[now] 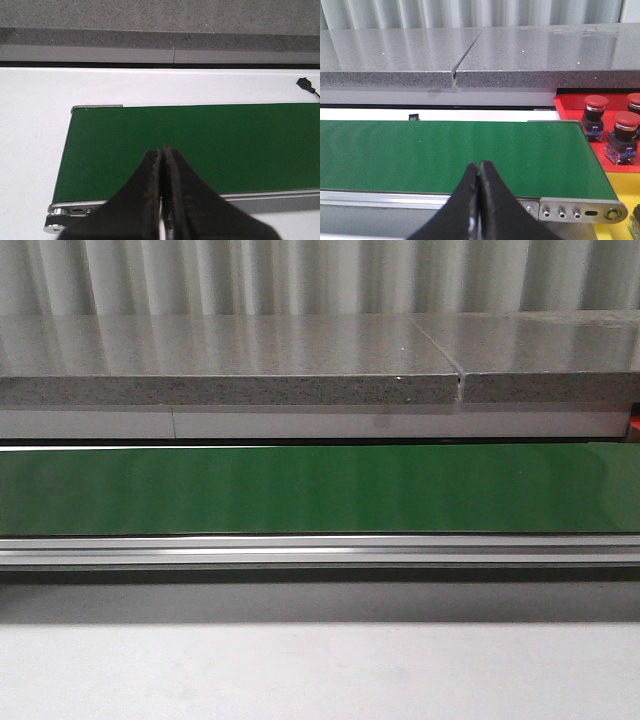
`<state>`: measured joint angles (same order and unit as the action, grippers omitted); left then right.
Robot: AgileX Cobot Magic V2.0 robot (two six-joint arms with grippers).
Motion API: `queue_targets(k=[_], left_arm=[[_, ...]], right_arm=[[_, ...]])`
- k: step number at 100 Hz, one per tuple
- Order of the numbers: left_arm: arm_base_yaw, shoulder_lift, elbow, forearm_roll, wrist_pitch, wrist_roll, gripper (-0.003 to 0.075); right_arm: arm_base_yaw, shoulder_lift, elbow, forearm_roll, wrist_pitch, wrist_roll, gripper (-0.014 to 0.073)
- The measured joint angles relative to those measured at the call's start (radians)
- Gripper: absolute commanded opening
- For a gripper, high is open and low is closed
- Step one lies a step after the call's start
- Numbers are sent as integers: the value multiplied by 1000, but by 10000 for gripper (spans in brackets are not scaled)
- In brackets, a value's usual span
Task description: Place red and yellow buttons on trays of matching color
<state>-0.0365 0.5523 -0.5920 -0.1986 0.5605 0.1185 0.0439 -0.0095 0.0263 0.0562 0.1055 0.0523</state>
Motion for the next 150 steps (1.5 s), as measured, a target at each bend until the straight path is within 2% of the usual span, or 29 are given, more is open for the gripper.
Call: queue_targets(k=[20,46,69,84,131,150], left_arm=[[0,2,5,0,-20,0,-20],[0,-15,138,8,-255,-5,-20],[0,-100,305,199,-414,-185,-20],[0,-184,404,251,-502,-248,-20],[0,-528,589,262,-514,-258,-20],[-3,-557,589,262,-530,-260,-20]], right_arm=[[0,0,0,0,0,0,-67],[0,0,0,0,0,0,-67],[0,0,0,0,-1,0,-67],[0,0,0,0,-2,0,-67],[0,0,0,0,-2,0,-67],[0,0,0,0,-4,0,-67]])
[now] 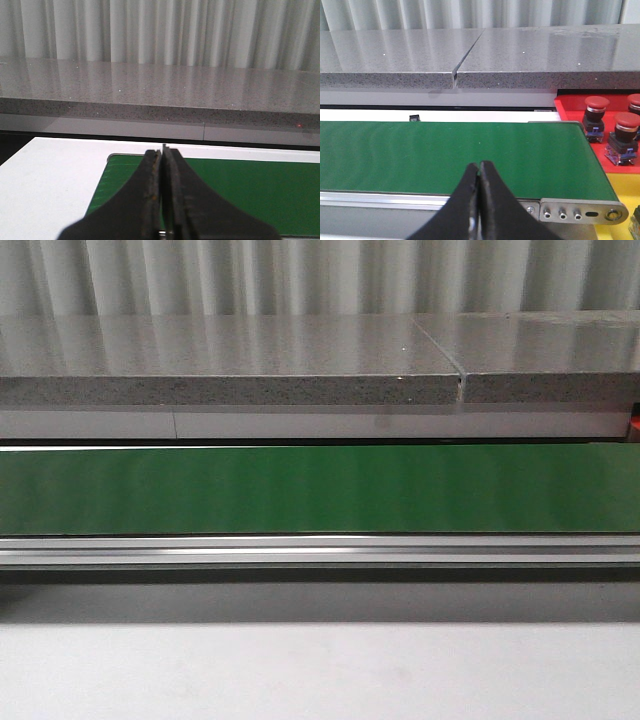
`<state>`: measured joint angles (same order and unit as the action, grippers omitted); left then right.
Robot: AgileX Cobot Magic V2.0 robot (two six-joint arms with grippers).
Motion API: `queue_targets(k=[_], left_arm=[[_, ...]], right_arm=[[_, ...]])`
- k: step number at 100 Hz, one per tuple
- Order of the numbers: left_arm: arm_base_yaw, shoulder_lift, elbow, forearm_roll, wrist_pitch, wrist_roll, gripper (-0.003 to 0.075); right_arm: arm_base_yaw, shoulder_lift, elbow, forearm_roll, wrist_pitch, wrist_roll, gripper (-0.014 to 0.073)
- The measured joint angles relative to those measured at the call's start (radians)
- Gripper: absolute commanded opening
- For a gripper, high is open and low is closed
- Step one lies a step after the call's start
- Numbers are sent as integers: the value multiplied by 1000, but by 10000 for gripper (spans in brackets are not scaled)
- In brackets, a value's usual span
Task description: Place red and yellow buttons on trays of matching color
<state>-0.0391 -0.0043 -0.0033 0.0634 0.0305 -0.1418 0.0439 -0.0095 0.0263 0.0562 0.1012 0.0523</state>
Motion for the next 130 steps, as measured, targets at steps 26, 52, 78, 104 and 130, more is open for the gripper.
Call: queue_targets(k=[26,52,78,104,130], left_arm=[[-19,0,0,0,0,-2,-20],[-19,0,0,0,0,-2,-20],[-19,0,0,0,0,-2,-20],[-19,0,0,0,0,-2,-20],[-19,0,0,0,0,-2,-20]], right_arm=[[0,0,0,0,0,0,-67],[0,0,0,0,0,0,-67],[0,0,0,0,0,0,-67],[0,0,0,0,0,0,-67],[0,0,0,0,0,0,-67]])
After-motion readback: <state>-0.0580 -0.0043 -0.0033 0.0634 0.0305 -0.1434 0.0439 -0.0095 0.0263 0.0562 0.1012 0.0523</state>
